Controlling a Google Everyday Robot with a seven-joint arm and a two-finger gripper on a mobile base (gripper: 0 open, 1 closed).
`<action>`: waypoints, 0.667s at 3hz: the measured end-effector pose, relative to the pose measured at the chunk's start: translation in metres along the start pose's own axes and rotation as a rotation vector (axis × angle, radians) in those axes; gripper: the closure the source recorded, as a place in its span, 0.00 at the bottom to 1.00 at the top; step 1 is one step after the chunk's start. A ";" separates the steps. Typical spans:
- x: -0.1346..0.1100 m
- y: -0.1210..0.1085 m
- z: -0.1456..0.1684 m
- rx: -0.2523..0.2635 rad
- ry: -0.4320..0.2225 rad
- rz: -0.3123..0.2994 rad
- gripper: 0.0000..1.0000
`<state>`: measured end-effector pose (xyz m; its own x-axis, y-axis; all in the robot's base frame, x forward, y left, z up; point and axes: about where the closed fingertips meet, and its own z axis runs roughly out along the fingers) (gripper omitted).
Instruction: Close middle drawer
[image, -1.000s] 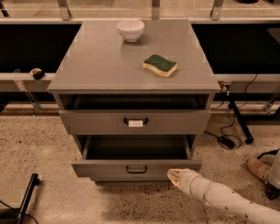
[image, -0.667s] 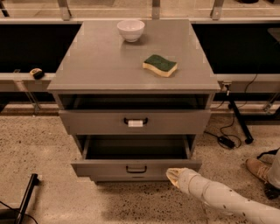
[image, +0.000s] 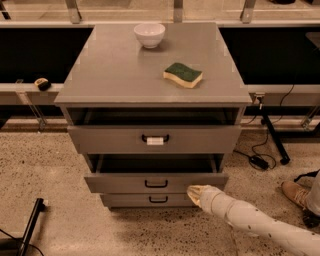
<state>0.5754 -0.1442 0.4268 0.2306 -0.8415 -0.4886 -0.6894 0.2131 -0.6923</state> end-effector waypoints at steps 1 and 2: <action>0.011 -0.018 0.024 0.036 0.002 -0.003 1.00; 0.015 -0.024 0.032 0.048 -0.001 -0.001 1.00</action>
Offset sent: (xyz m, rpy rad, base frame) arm 0.1015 -0.0087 -0.0193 0.0351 -0.0891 -0.0514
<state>0.6170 -0.1459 0.4192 0.2320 -0.8411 -0.4886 -0.6555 0.2360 -0.7174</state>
